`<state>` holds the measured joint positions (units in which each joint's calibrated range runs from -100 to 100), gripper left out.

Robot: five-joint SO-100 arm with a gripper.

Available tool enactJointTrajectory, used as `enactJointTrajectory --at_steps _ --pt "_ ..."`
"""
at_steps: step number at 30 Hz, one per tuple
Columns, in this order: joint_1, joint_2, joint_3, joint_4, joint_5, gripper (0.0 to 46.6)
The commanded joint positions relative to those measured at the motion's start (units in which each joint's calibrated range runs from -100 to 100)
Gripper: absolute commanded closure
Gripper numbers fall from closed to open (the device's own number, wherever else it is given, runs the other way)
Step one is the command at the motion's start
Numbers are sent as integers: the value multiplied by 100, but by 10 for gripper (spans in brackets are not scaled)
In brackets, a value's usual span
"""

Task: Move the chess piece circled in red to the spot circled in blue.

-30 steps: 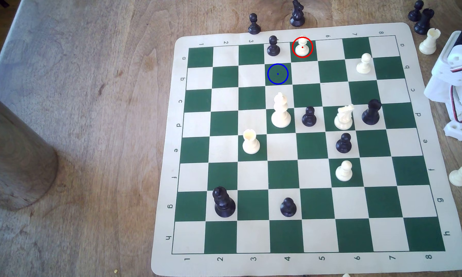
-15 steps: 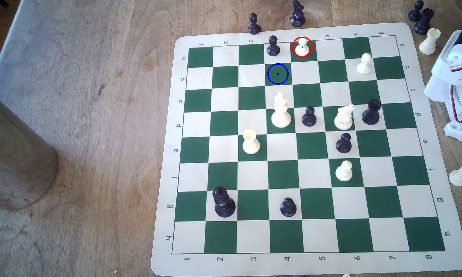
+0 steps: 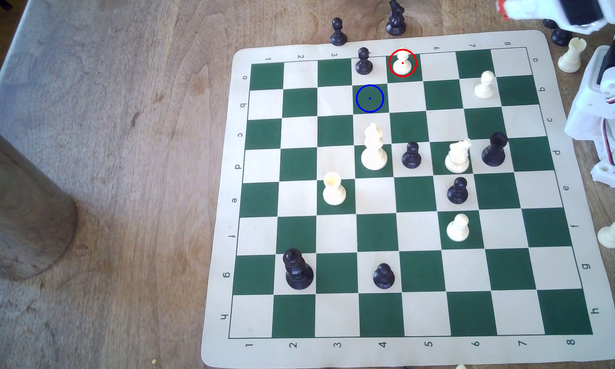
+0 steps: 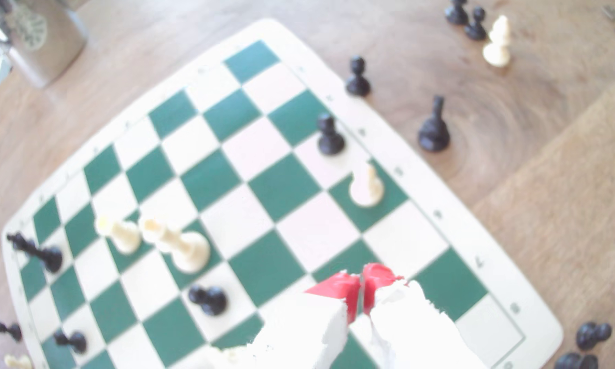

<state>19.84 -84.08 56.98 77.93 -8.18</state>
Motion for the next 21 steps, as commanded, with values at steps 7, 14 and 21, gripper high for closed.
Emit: enactJointTrajectory --at_steps 7,14,21 --pt "101 1447 -68 -676 -161 444" --pt "226 2279 -23 -1487 -571 408" --pt "304 2882 -5 -1937 -630 386"
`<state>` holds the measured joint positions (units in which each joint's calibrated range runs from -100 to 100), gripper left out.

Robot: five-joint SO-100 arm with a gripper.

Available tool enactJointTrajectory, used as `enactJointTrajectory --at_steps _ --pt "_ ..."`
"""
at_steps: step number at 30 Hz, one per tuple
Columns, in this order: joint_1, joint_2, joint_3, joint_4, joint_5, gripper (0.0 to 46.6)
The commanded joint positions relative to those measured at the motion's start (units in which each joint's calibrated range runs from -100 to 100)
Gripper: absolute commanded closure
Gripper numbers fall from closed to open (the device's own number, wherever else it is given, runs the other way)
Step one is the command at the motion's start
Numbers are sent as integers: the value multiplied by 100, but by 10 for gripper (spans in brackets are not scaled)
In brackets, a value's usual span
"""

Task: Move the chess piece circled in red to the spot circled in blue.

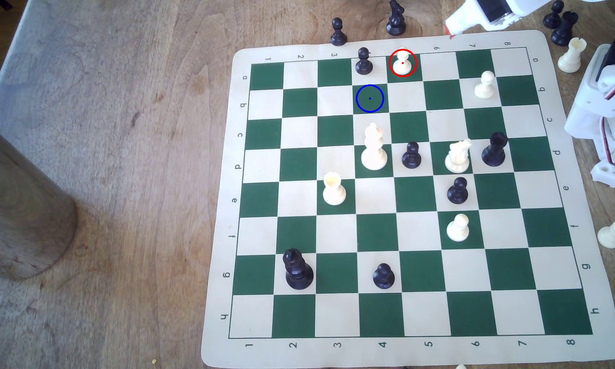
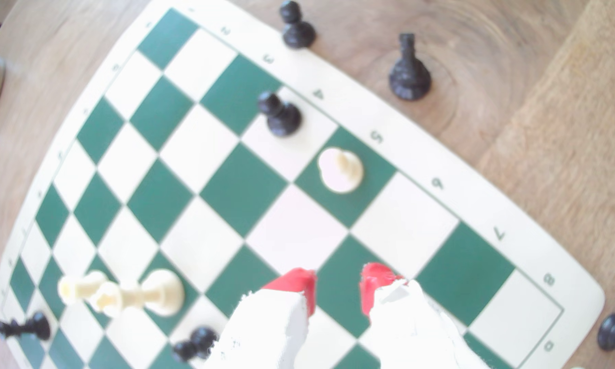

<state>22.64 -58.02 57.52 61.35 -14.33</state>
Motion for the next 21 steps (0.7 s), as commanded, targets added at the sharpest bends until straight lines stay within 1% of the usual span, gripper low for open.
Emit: enactJointTrajectory --at_steps 1,4,6,10,15,21 --pt "-7 480 -59 -402 -15 385" --pt "-15 870 -41 -673 -5 383" --pt "-15 1235 14 -943 49 381" --pt "63 1566 59 -1279 54 376" --pt "204 2084 150 -1868 137 354" --pt "165 2551 86 -2294 171 349"
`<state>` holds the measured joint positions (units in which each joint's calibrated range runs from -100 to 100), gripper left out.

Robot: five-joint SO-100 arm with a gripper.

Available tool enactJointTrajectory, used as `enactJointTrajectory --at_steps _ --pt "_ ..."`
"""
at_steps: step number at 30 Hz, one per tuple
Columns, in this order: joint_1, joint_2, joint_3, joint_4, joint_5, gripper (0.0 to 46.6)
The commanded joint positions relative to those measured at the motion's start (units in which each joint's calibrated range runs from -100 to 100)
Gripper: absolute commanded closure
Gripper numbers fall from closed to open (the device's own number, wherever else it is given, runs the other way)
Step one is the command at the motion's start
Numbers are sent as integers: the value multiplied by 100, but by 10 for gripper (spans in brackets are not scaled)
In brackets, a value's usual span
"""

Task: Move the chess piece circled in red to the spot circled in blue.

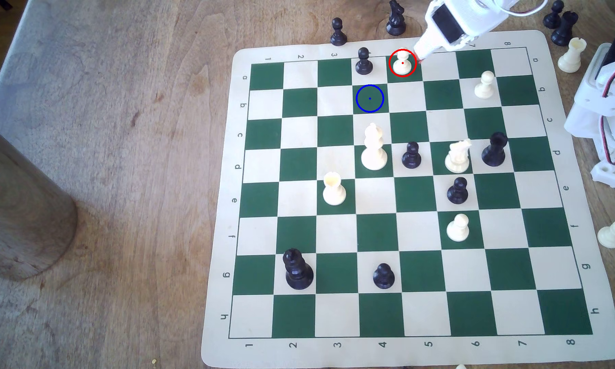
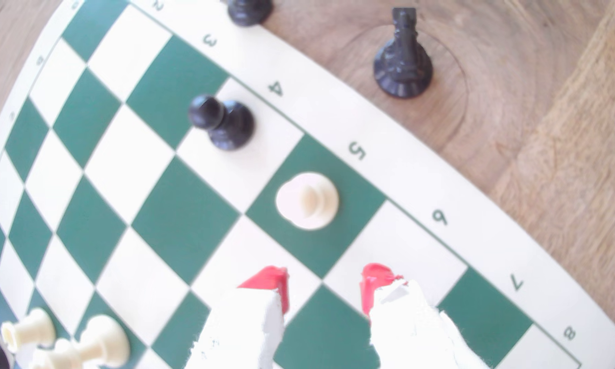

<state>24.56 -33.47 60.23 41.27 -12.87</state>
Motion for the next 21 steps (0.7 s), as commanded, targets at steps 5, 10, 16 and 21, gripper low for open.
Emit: enactJointTrajectory --at_steps 5,10,16,21 --pt "-168 427 -194 -688 39 354" --pt "-262 801 -294 -950 73 342" --pt "-254 1064 -412 -1138 127 340" --pt "-262 1242 -584 -1163 166 335"
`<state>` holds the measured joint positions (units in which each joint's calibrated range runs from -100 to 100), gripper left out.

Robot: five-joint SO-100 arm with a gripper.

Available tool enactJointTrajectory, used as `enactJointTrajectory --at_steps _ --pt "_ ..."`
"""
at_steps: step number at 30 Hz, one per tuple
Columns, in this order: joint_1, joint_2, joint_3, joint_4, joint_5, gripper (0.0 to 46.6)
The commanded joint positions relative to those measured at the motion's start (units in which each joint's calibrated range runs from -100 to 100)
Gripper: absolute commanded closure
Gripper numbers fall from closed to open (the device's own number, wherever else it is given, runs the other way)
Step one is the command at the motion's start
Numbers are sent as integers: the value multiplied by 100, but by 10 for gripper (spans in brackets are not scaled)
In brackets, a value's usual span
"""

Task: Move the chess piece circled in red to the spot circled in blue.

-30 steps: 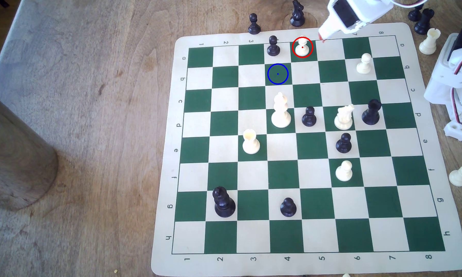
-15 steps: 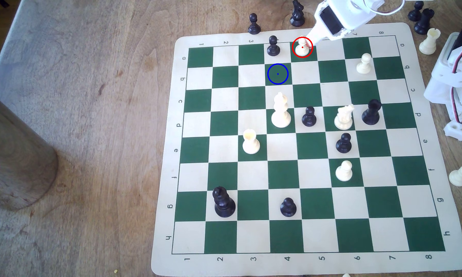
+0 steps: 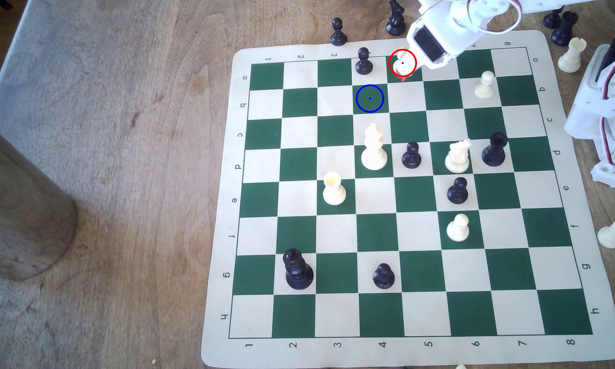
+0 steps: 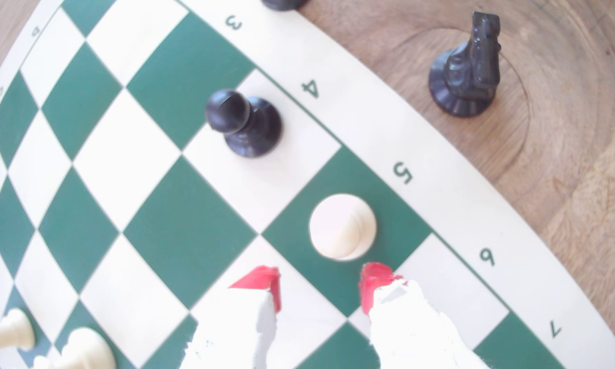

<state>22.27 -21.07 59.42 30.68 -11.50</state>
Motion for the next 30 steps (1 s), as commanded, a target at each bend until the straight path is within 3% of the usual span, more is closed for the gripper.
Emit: enactJointTrajectory --at_steps 1,17,30 --pt "-25 19 -521 -103 34 333" --pt "233 359 -657 -439 293 321" --pt "170 359 -820 -512 254 344"
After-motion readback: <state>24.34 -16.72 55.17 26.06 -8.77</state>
